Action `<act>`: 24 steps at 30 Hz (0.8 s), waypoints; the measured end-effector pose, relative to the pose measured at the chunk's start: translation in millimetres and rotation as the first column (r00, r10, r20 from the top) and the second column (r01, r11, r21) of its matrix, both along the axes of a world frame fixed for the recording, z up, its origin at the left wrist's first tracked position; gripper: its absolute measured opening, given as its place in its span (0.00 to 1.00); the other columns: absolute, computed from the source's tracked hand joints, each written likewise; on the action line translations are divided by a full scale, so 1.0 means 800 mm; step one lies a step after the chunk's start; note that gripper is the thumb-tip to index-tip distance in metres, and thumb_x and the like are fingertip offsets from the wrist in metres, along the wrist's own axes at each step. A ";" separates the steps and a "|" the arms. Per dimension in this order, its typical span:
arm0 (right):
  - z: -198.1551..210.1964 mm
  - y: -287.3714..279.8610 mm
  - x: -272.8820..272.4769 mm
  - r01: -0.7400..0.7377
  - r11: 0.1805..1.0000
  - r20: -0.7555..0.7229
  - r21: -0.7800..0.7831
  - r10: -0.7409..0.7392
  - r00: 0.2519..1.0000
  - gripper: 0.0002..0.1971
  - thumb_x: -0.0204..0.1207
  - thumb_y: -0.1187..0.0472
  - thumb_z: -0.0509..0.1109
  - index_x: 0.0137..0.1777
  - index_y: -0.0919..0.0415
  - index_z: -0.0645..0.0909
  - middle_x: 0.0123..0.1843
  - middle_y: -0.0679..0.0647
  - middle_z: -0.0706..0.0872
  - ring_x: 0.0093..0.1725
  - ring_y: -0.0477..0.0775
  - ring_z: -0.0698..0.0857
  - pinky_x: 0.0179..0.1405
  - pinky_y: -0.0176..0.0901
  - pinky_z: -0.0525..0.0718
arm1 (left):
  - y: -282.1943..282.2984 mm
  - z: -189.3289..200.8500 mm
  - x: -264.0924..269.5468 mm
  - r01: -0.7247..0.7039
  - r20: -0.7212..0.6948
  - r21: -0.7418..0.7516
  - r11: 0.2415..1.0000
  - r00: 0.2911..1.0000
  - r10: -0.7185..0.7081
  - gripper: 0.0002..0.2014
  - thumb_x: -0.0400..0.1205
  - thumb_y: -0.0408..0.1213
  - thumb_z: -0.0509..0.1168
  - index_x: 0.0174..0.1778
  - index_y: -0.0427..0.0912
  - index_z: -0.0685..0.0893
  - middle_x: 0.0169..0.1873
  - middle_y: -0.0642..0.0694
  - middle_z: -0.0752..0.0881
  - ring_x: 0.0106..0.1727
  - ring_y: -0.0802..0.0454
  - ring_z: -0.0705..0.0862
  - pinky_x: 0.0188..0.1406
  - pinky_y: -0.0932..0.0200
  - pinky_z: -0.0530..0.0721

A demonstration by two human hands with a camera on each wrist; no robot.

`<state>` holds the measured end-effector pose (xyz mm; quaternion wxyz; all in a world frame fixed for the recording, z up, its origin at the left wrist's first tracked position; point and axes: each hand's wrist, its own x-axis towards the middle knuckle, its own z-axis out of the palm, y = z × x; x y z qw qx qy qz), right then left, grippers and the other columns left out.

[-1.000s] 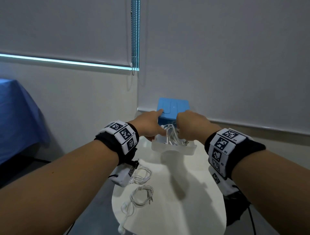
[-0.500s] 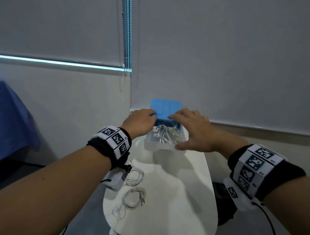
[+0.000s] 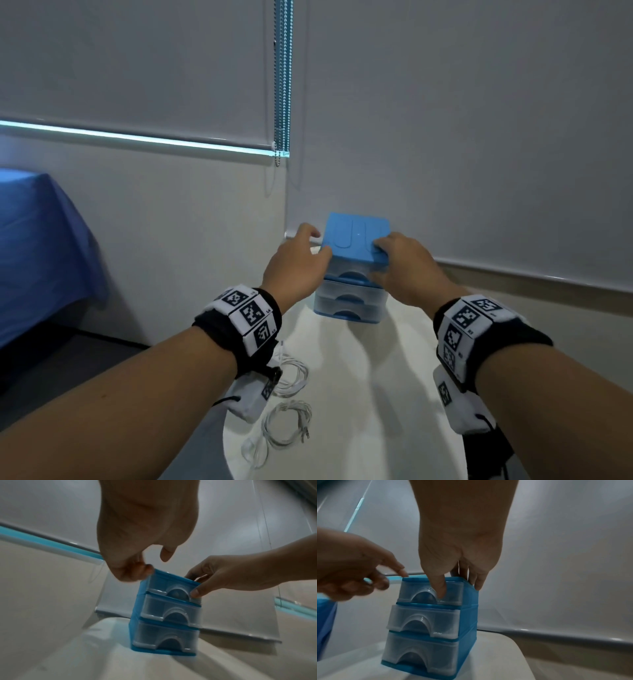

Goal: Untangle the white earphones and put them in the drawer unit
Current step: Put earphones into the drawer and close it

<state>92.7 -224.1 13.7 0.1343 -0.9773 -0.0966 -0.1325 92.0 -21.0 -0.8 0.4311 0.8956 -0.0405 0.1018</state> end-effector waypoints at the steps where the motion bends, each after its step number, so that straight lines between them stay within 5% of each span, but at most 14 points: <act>1: 0.001 0.000 0.000 0.001 1.000 -0.003 -0.005 -0.001 1.000 0.16 0.77 0.56 0.78 0.62 0.58 0.81 0.57 0.52 0.79 0.54 0.54 0.77 0.51 0.43 0.72 | -0.002 -0.004 -0.003 -0.022 -0.084 -0.104 0.994 0.996 0.013 0.18 0.87 0.54 0.59 0.72 0.55 0.70 0.54 0.44 0.86 0.41 0.49 0.83 0.41 0.53 0.79; 5: 0.005 0.001 0.002 0.005 1.000 -0.001 -0.010 -0.005 1.000 0.16 0.76 0.56 0.78 0.61 0.59 0.83 0.54 0.51 0.79 0.52 0.54 0.76 0.49 0.42 0.70 | -0.031 -0.022 -0.023 -0.051 -0.483 -0.440 0.897 0.855 -0.188 0.24 0.89 0.58 0.58 0.73 0.48 0.62 0.49 0.33 0.91 0.29 0.44 0.86 0.23 0.62 0.76; 11: 0.001 0.000 0.002 0.012 1.000 0.006 0.003 -0.012 1.000 0.17 0.77 0.57 0.78 0.62 0.60 0.84 0.54 0.52 0.80 0.51 0.54 0.75 0.49 0.42 0.69 | -0.062 -0.020 -0.024 -0.299 -0.477 -0.844 0.446 0.798 -0.369 0.16 0.89 0.47 0.61 0.68 0.43 0.78 0.47 0.31 0.88 0.30 0.42 0.87 0.21 0.60 0.84; 13: 0.002 -0.001 0.003 0.014 1.000 0.006 0.003 -0.014 1.000 0.16 0.77 0.57 0.79 0.62 0.60 0.84 0.54 0.52 0.80 0.53 0.55 0.77 0.49 0.43 0.70 | -0.070 -0.023 -0.024 -0.318 -0.453 -0.872 0.373 0.812 -0.367 0.18 0.89 0.46 0.62 0.73 0.43 0.78 0.49 0.33 0.87 0.28 0.45 0.85 0.21 0.61 0.83; 19: 0.002 0.001 0.003 0.023 1.000 0.006 -0.005 -0.023 1.000 0.19 0.77 0.57 0.78 0.66 0.62 0.84 0.59 0.55 0.82 0.52 0.54 0.75 0.50 0.43 0.71 | -0.062 -0.038 -0.038 -0.359 -0.513 -0.830 0.426 0.791 -0.334 0.23 0.86 0.44 0.66 0.77 0.45 0.72 0.43 0.33 0.84 0.24 0.44 0.85 0.21 0.59 0.83; 22: 0.001 0.001 0.003 0.023 1.000 0.011 0.000 -0.023 1.000 0.16 0.78 0.58 0.77 0.63 0.62 0.84 0.58 0.56 0.82 0.53 0.56 0.78 0.49 0.44 0.71 | -0.043 -0.032 -0.054 -0.314 -0.572 -0.720 0.618 0.773 -0.274 0.24 0.85 0.47 0.68 0.76 0.48 0.71 0.52 0.38 0.80 0.35 0.41 0.87 0.28 0.55 0.84; 24: 0.002 0.002 0.001 0.022 1.000 0.008 0.004 -0.022 1.000 0.16 0.78 0.57 0.77 0.63 0.63 0.84 0.57 0.56 0.82 0.52 0.55 0.77 0.48 0.44 0.72 | -0.031 -0.027 -0.052 -0.264 -0.516 -0.559 0.786 0.853 -0.081 0.28 0.84 0.49 0.69 0.77 0.54 0.64 0.59 0.42 0.76 0.52 0.42 0.83 0.40 0.51 0.80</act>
